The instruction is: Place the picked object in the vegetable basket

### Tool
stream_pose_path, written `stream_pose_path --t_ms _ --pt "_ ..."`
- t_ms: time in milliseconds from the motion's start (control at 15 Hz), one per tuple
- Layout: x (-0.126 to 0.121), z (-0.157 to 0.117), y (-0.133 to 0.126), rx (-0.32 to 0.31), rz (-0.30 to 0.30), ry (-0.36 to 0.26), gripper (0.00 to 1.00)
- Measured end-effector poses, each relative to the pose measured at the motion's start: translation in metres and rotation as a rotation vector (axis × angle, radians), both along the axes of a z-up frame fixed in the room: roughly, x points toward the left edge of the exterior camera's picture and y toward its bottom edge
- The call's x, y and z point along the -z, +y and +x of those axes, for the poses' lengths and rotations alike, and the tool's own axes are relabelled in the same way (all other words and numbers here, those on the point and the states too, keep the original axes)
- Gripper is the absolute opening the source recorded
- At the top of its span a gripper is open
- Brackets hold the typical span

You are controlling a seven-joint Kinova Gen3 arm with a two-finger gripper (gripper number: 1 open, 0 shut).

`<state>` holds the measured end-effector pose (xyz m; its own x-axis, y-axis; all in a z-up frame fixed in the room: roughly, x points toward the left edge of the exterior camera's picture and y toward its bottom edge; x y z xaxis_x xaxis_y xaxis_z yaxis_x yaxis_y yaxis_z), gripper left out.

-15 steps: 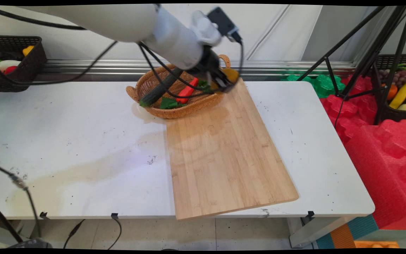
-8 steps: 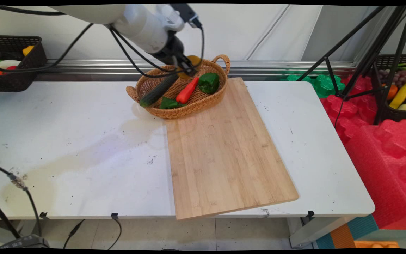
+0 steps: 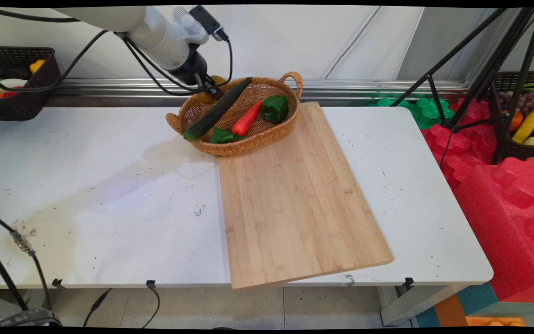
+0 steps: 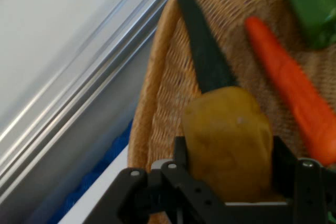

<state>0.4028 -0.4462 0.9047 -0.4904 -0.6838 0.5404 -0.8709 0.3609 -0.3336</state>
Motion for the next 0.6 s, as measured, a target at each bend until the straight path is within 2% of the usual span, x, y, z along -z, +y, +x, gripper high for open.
stream_pose_path --t_ms 333,600 --pt "0.021 0.026 -0.013 -0.036 0.046 0.007 0.0" --pt "0.031 0.035 -0.018 -0.043 0.065 0.019 0.0"
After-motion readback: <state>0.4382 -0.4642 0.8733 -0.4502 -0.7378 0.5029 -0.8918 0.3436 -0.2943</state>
